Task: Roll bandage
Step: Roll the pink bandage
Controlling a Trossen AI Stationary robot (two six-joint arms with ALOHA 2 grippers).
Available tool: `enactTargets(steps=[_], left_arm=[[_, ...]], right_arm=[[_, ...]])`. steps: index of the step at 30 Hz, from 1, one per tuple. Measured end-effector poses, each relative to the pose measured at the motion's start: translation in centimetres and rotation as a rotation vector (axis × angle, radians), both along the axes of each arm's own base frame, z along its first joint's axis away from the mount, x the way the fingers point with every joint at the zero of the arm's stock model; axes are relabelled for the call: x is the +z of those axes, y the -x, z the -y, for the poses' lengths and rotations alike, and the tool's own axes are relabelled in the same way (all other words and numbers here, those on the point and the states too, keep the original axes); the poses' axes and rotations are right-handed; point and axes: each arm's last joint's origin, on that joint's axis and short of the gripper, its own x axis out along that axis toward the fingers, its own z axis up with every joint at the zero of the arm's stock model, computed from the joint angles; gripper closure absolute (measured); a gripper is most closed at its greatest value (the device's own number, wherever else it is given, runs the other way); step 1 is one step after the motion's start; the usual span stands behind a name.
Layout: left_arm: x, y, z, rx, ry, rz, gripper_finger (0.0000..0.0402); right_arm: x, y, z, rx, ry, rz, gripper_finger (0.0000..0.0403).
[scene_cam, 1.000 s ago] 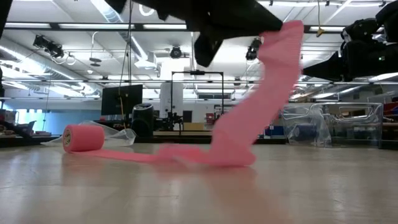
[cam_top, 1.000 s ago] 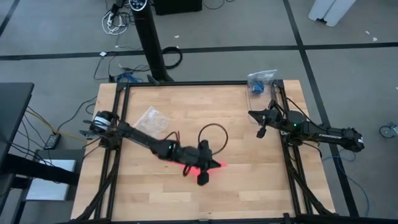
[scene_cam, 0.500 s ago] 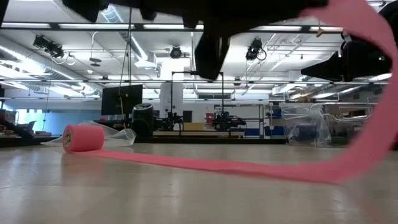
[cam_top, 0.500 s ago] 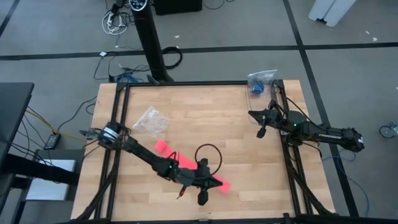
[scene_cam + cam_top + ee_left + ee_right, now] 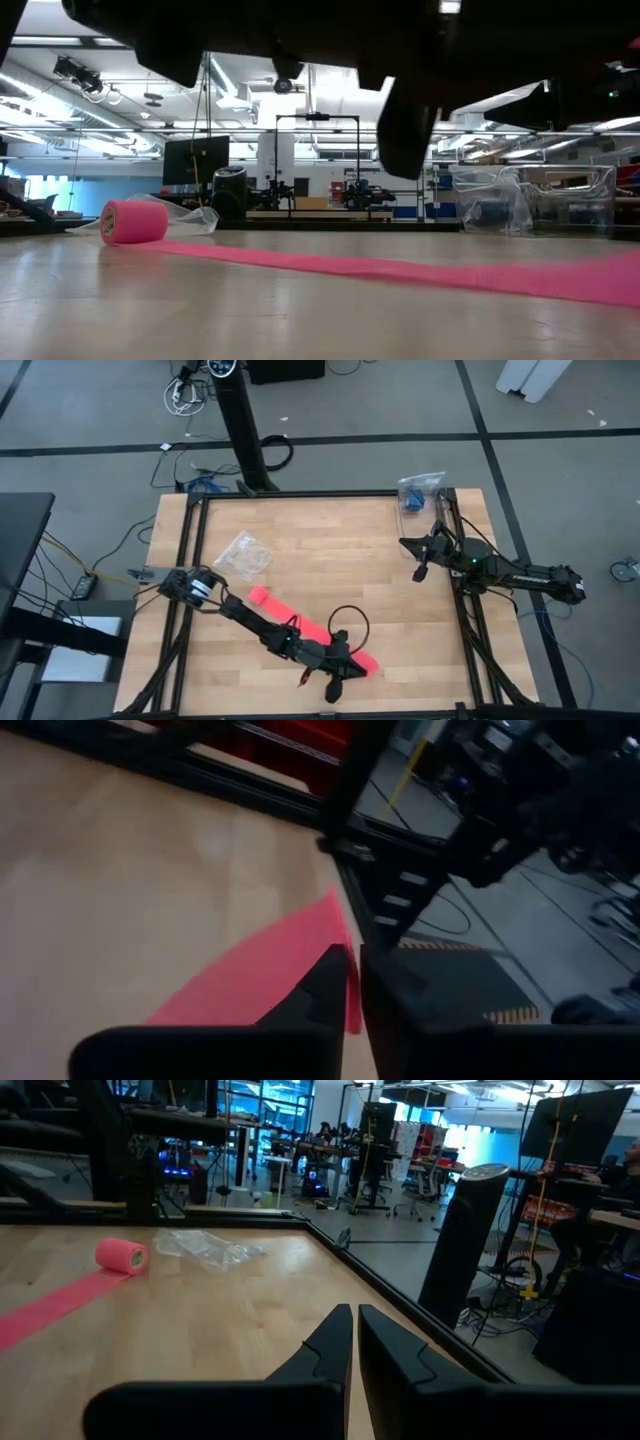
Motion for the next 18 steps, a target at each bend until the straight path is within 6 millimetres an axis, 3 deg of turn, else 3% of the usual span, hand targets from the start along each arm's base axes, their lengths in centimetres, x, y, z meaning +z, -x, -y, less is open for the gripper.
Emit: enactTargets(steps=[12,18], left_arm=[[0.4,-1.1,0.4,-0.054,0.012,0.019,0.0261],[0.3,-1.3,-0.1,-0.091,0.01,-0.004,0.0249]], right_arm=[[0.0,0.0,0.0,0.0,0.0,0.0,0.038],[0.0,0.0,0.0,0.0,0.0,0.0,0.038]])
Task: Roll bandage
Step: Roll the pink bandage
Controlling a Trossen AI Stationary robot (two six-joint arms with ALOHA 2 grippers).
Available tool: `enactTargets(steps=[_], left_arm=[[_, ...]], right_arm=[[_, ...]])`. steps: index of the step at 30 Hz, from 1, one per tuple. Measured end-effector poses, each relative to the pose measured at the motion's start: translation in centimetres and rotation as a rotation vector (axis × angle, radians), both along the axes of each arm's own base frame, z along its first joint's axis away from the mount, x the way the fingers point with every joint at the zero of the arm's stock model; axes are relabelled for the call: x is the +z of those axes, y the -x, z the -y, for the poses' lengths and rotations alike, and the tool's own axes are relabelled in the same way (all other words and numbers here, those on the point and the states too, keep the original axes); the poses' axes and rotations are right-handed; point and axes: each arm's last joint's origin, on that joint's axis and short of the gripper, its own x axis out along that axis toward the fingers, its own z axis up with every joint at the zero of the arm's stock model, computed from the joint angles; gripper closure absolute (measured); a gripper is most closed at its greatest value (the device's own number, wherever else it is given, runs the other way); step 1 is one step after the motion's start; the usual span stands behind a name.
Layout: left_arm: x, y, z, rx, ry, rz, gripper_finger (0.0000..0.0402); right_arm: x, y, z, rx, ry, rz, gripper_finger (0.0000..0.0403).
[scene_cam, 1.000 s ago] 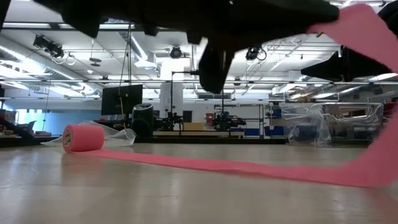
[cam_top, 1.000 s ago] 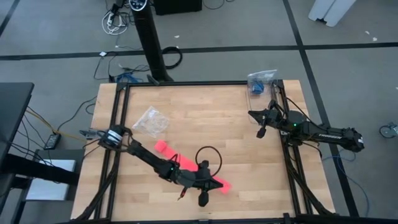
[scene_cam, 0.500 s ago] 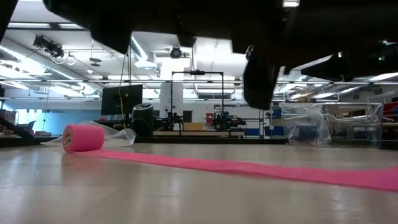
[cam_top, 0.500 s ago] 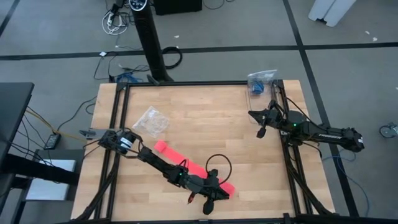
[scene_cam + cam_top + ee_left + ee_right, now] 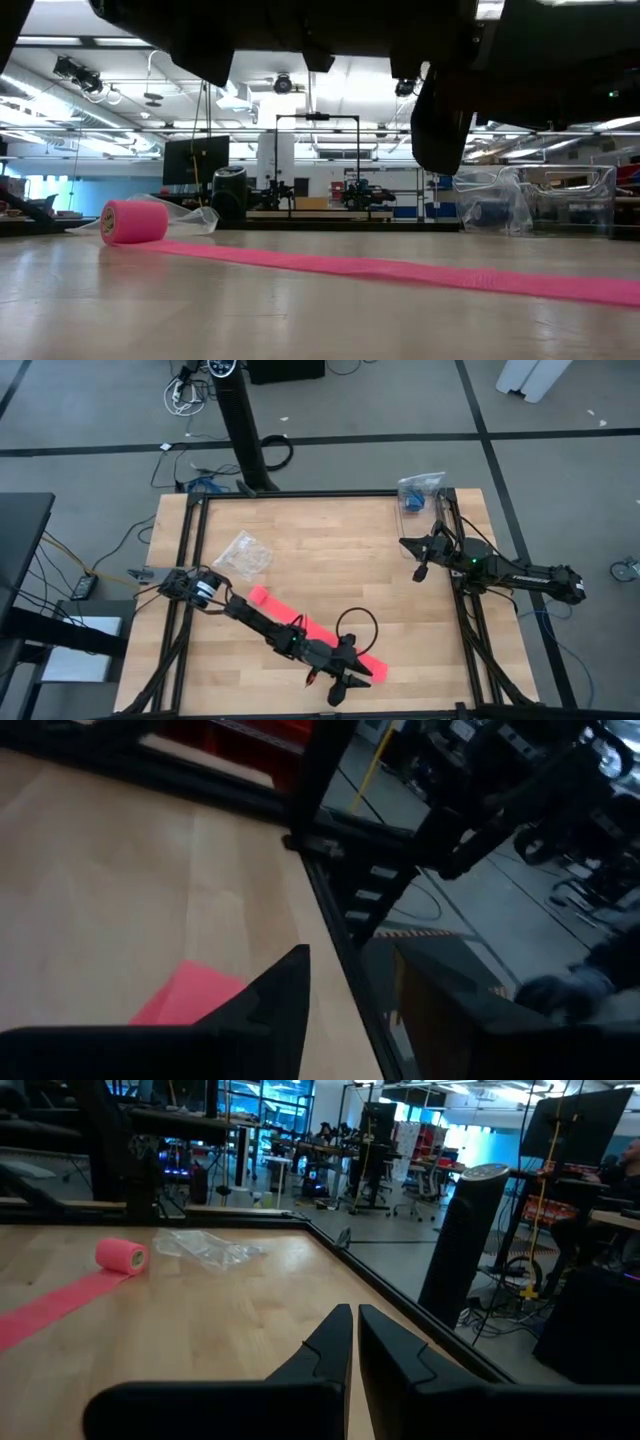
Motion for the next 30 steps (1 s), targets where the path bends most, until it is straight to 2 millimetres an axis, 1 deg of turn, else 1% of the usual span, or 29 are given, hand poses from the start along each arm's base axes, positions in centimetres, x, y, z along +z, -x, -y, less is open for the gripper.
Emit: enactTargets(steps=[4,6,14,19,23,30], left_arm=[[0.2,0.3,-0.5,-0.004,-0.073,-0.091,0.0255],[0.5,0.4,-0.6,-0.003,-0.107,-0.1,0.0256],[0.6,0.2,-1.2,-0.005,-0.114,-0.114,0.0257],[0.5,0.2,-1.2,-0.031,-0.113,-0.121,0.0257],[0.5,0.3,-1.0,-0.05,-0.155,-0.106,0.0257],[0.1,0.5,-1.1,-0.044,-0.201,-0.132,0.0257]], right_arm=[[0.0,0.0,0.0,0.0,0.0,0.0,0.038],[0.0,0.0,0.0,0.0,0.0,0.0,0.038],[0.0,0.0,0.0,0.0,0.0,0.0,0.038],[0.0,0.0,0.0,0.0,0.0,0.0,0.038],[0.0,0.0,0.0,0.0,0.0,0.0,0.038],[0.2,0.0,0.0,0.0,0.024,0.013,0.038]])
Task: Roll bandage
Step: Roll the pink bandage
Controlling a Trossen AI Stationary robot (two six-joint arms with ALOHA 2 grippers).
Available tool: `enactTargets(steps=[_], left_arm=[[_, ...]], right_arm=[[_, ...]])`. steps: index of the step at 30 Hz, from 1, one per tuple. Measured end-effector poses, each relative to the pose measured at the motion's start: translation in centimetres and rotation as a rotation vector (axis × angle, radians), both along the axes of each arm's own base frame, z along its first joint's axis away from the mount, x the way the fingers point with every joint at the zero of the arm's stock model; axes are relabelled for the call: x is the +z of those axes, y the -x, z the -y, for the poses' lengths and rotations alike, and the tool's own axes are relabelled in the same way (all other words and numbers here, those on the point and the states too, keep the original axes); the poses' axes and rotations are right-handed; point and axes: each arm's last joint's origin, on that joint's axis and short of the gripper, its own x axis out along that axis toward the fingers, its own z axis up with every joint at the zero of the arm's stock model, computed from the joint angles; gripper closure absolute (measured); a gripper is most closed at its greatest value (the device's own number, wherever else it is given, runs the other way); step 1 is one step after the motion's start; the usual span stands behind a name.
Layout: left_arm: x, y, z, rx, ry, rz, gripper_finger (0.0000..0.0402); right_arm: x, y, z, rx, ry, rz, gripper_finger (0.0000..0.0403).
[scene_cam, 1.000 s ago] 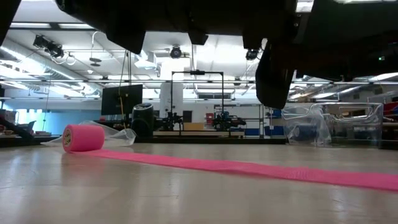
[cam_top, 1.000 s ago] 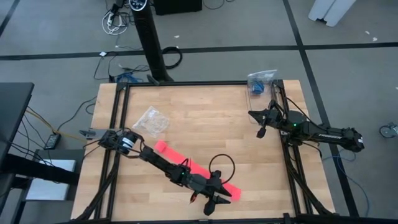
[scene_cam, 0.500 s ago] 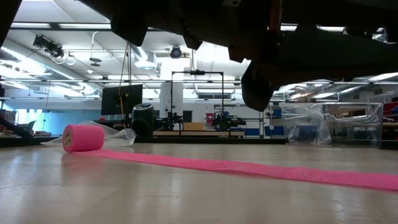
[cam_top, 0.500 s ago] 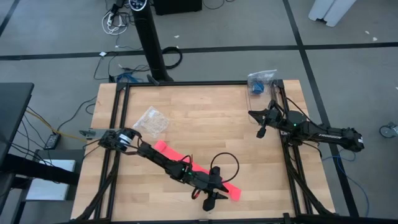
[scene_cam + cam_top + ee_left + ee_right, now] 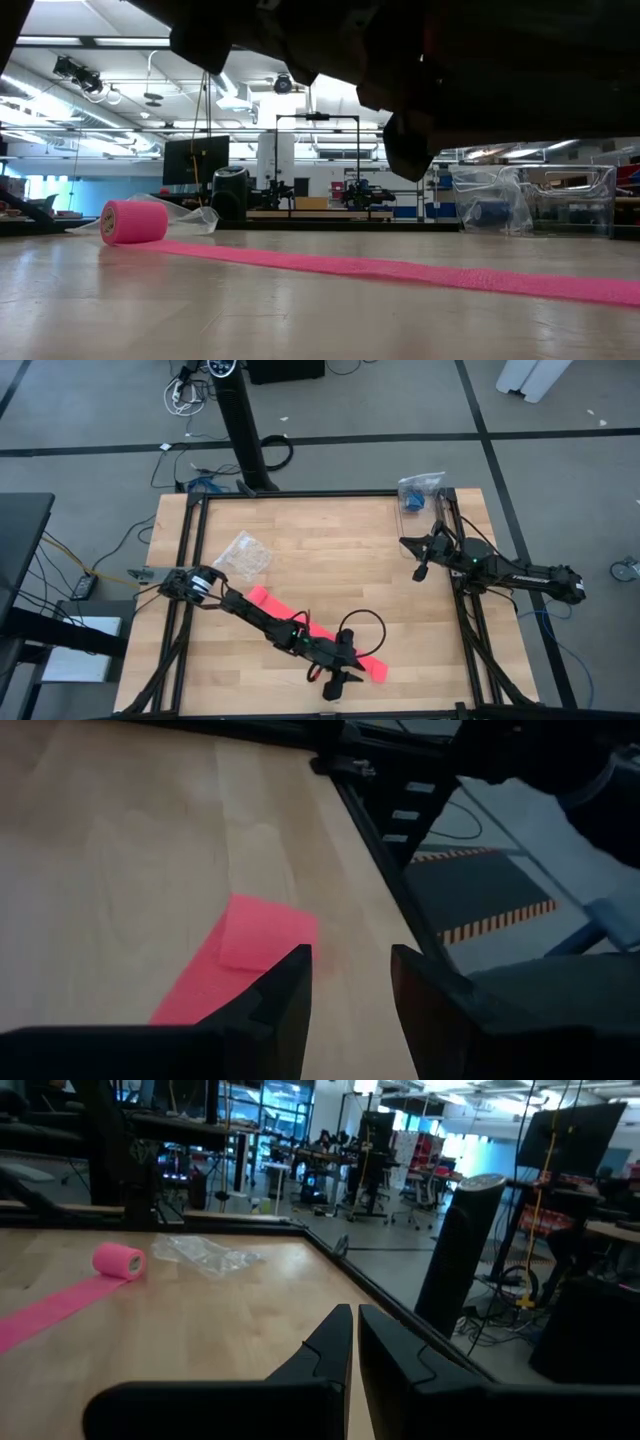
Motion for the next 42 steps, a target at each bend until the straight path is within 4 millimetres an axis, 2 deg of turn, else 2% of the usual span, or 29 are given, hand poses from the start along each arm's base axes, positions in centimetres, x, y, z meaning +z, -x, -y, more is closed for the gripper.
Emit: enactTargets(steps=[8,18,27,34,42], left_arm=[[0.0,0.3,0.6,-0.021,-0.1,0.036,0.0257],[0.0,0.3,0.5,-0.003,-0.109,0.037,0.0257],[0.0,0.3,0.5,-0.002,-0.109,0.037,0.0257],[0.0,0.3,0.4,0.02,-0.142,0.049,0.0257],[-0.5,0.5,0.3,0.011,-0.219,0.02,0.0257]], right_arm=[[0.0,0.0,0.0,0.0,-0.001,0.001,0.038],[1.5,0.2,-0.1,0.008,0.035,0.159,0.038],[1.8,0.2,-0.1,0.017,0.009,0.204,0.038],[1.7,-0.1,-0.7,0.234,-0.226,0.277,0.038],[0.3,-1.3,-2.1,0.419,-0.443,0.134,0.0372]])
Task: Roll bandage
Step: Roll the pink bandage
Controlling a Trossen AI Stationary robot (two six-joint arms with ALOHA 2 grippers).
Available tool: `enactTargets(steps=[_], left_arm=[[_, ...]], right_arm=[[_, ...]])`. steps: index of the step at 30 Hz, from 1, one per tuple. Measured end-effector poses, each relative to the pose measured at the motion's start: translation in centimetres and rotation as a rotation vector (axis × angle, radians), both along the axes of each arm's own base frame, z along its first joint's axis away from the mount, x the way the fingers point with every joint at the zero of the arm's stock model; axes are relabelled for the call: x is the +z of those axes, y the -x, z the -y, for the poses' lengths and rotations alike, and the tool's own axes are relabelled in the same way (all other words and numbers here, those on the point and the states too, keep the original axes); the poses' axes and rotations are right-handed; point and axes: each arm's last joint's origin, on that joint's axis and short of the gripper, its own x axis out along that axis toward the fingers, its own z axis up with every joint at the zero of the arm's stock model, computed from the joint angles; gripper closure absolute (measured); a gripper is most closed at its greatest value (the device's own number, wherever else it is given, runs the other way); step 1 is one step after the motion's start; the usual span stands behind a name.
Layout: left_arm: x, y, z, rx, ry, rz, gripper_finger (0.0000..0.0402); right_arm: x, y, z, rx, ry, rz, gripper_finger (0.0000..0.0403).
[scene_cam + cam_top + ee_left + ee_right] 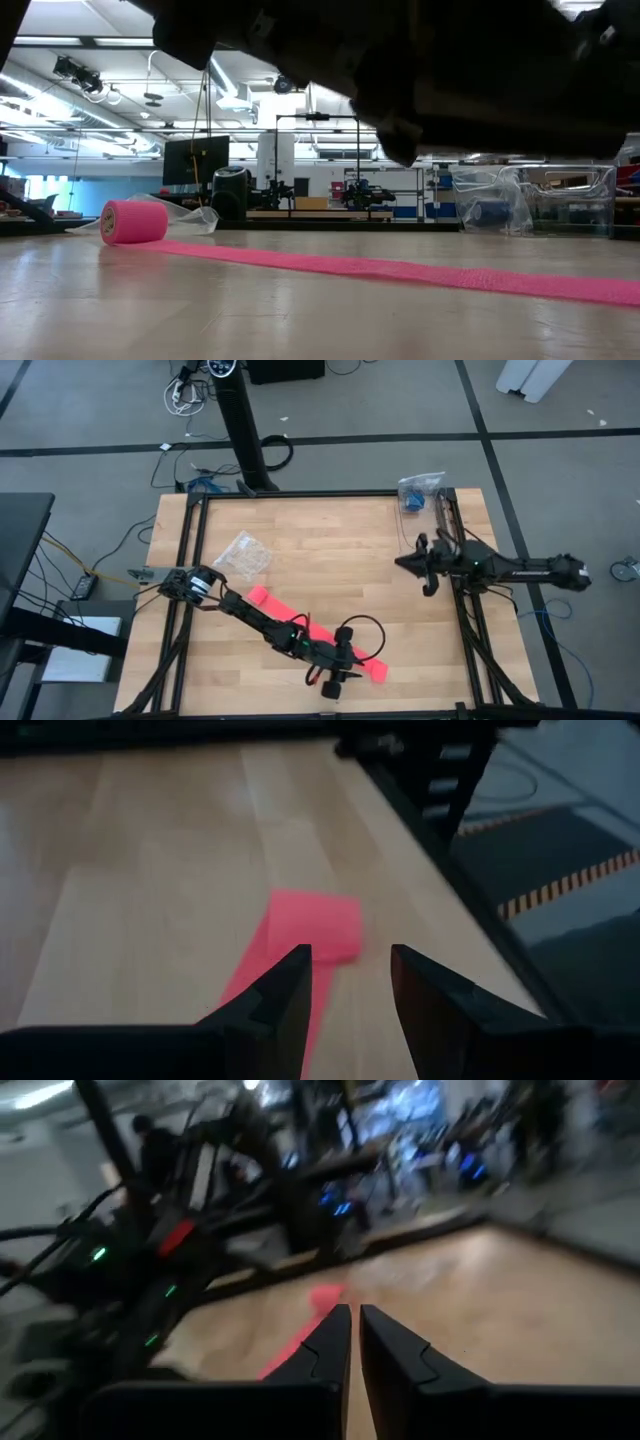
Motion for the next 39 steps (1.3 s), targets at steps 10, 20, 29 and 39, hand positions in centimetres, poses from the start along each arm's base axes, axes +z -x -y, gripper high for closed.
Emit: enactTargets(steps=[10,20,29,39], left_arm=[[-0.9,0.4,-0.2,0.0,-0.046,-0.093,0.0257],[-0.9,0.5,0.0,0.002,-0.012,-0.1,0.0257],[-0.9,0.9,0.6,-0.072,0.011,-0.133,0.0269],[3.6,2.1,1.1,-0.15,0.015,-0.077,0.0353]], right_arm=[[-2.3,-1.7,-2.5,0.15,-0.177,-0.251,0.0343],[-3.0,-3.0,-5.7,0.386,-0.35,-0.324,0.0325],[-0.6,-3.6,-7.9,0.431,-0.136,0.009,0.0319],[1.2,-8.6,-12.5,0.529,-0.136,-0.301,0.0326]])
